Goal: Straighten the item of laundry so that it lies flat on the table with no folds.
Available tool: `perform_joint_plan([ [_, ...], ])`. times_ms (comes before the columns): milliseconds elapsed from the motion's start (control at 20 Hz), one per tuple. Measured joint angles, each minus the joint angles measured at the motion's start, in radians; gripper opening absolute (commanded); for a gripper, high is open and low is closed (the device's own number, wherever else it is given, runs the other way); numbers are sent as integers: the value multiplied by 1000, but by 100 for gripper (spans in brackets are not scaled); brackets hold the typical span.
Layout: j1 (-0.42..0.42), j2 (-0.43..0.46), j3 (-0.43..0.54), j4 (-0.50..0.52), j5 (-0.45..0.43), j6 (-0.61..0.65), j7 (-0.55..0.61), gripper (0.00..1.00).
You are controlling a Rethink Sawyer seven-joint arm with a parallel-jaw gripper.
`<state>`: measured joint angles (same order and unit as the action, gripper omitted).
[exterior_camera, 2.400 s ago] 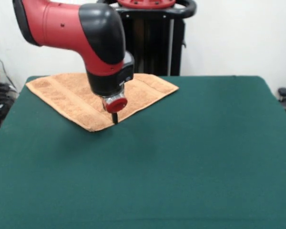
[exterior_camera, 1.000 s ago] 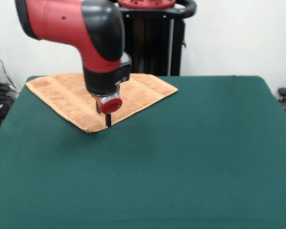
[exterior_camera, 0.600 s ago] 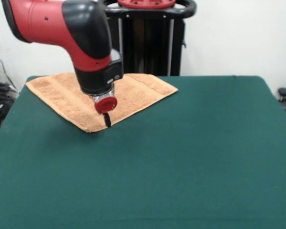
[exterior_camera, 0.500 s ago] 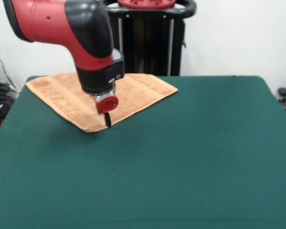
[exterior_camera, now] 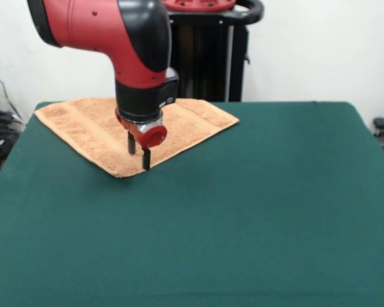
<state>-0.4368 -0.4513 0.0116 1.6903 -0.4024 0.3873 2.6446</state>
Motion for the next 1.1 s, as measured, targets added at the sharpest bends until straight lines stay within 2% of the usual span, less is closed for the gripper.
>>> perform_joint_plan([
  [350, -22, -5, 8, 29, -1, -57, 0, 100],
  [900, -112, -18, 75, 76, -20, -106, 0, 100],
  [1100, -112, -19, 75, 80, -28, -118, 0, 100],
])
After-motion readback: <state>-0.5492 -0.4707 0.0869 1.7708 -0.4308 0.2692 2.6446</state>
